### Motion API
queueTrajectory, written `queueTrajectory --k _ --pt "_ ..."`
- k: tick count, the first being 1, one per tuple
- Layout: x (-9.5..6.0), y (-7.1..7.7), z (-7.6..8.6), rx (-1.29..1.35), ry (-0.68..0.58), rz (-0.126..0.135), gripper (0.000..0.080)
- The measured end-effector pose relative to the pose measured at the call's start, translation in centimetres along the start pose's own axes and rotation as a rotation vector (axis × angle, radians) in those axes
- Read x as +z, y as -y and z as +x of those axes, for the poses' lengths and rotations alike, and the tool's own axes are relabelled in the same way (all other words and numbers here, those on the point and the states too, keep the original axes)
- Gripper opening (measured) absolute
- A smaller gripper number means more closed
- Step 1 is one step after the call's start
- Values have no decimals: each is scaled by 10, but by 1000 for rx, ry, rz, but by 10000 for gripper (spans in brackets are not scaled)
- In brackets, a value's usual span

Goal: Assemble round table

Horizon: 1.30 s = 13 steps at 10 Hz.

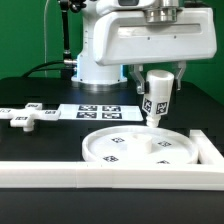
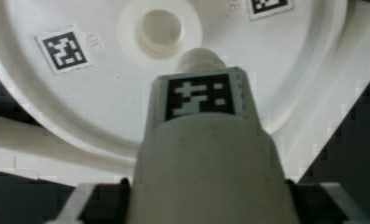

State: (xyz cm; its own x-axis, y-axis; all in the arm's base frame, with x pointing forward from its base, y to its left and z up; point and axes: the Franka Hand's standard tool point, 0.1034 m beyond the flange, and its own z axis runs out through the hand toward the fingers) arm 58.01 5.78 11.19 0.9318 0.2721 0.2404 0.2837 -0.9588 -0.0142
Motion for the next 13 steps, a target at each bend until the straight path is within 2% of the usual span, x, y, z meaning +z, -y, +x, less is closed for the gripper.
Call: queueTrajectory --k 2,8,13 --pt "1 0 -2 -6 12 3 409" --pt "14 -18 -9 -37 6 -8 409" --pt "24 -19 -15 -33 10 -9 409"
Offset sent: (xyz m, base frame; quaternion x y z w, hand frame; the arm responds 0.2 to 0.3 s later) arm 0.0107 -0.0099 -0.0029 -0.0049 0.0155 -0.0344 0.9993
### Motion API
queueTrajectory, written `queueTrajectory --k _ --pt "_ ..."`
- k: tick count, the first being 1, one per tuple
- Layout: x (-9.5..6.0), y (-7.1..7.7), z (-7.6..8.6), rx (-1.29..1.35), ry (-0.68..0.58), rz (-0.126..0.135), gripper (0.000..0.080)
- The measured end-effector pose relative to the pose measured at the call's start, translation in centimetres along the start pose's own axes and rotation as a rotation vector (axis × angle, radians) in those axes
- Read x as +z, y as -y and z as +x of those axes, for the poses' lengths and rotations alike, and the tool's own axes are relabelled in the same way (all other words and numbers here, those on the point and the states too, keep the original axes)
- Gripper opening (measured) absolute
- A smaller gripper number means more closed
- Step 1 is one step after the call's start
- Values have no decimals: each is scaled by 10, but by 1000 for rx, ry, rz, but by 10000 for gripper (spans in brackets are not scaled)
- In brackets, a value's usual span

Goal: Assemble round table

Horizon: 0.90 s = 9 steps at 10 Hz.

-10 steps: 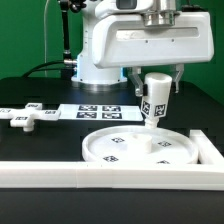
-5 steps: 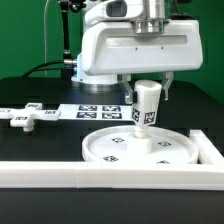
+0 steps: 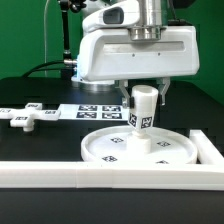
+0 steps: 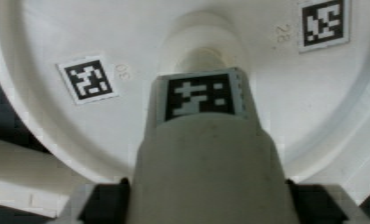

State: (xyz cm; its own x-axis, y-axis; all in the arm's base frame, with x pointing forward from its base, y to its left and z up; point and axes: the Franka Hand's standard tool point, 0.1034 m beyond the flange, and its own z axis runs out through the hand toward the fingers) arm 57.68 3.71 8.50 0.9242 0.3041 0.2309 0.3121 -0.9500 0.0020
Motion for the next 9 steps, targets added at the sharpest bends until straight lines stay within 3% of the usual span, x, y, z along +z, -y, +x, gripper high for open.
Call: queueTrajectory --k 6,8,9 --pt "4 0 -1 -1 -31 -13 409" --pt "5 0 -2 -1 -30 -13 594" --pt "5 0 -2 -1 -29 -13 594"
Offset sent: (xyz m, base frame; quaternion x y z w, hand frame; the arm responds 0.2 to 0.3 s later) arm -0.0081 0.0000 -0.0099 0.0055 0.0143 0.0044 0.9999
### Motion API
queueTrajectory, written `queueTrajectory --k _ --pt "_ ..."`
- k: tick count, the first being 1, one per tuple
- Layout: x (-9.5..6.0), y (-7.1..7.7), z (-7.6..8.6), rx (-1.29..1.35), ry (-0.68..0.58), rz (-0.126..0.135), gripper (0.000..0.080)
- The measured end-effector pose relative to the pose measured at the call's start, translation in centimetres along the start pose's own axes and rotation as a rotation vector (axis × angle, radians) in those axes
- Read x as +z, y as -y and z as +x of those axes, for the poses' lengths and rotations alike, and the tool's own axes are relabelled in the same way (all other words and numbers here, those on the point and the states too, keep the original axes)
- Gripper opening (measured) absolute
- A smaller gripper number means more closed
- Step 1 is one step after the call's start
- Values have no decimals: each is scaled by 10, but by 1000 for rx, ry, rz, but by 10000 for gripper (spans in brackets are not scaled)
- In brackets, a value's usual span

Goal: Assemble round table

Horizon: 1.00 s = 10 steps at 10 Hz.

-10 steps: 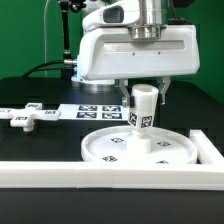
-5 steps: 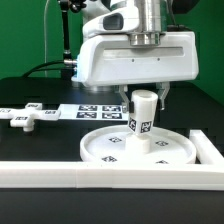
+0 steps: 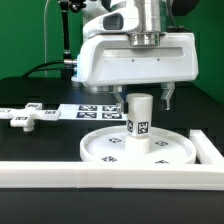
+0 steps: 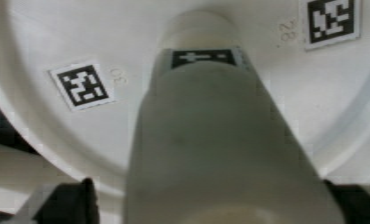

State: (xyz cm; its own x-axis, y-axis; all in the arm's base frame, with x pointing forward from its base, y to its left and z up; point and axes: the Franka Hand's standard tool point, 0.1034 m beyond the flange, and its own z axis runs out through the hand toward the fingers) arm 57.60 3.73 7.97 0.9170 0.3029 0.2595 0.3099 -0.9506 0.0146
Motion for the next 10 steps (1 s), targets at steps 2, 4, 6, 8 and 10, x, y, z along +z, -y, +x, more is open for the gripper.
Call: queueTrajectory --k 2,4,6,8,10 --pt "-2 2 2 -2 0 2 646" --pt "-8 0 4 -2 0 1 646" --pt "-22 1 10 -6 14 9 649" --pt "-32 3 17 -12 21 15 649" --pt "-31 3 16 -11 25 17 649"
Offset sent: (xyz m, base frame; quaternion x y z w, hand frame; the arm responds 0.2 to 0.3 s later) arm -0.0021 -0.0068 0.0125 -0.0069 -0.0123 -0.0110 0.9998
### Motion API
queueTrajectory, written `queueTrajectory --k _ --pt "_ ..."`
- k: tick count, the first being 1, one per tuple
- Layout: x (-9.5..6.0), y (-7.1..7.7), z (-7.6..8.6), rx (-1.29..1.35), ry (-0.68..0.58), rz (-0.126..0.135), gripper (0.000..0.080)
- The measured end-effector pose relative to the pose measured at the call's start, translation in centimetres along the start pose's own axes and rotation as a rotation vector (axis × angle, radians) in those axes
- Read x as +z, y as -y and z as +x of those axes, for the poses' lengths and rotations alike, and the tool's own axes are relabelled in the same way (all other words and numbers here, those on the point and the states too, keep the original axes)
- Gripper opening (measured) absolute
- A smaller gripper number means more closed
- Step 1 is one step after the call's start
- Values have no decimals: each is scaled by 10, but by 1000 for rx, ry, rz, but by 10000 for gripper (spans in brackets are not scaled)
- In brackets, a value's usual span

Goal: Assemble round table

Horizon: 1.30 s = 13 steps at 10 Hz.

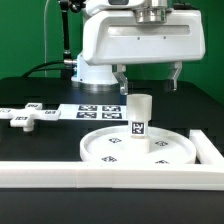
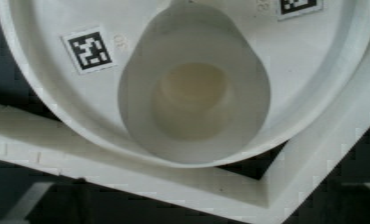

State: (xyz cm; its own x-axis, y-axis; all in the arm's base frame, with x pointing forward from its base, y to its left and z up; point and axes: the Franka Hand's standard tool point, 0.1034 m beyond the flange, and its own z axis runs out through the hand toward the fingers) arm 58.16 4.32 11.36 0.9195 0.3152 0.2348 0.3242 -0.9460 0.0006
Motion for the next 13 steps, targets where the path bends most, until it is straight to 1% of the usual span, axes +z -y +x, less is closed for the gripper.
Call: queueTrajectory --k 1,2,3,4,5,6,7,8,9,11,12,13 --pt "1 2 -2 1 26 12 649" --pt "1 1 -1 -3 23 10 649" --pt "3 -1 -3 -3 35 11 649" --pt "1 2 -8 -27 131 39 649" --pt "0 0 -5 -35 186 56 649" --pt "4 -3 -7 -33 220 68 649" --pt "6 -3 -15 -38 295 89 649" --pt "7 -1 -15 -31 340 108 649" --pt "9 -2 -13 -32 327 104 649" --pt "10 -3 -13 -49 316 103 649" --pt "15 -5 -14 -76 288 95 649" --pt "19 -9 -19 -113 270 92 649"
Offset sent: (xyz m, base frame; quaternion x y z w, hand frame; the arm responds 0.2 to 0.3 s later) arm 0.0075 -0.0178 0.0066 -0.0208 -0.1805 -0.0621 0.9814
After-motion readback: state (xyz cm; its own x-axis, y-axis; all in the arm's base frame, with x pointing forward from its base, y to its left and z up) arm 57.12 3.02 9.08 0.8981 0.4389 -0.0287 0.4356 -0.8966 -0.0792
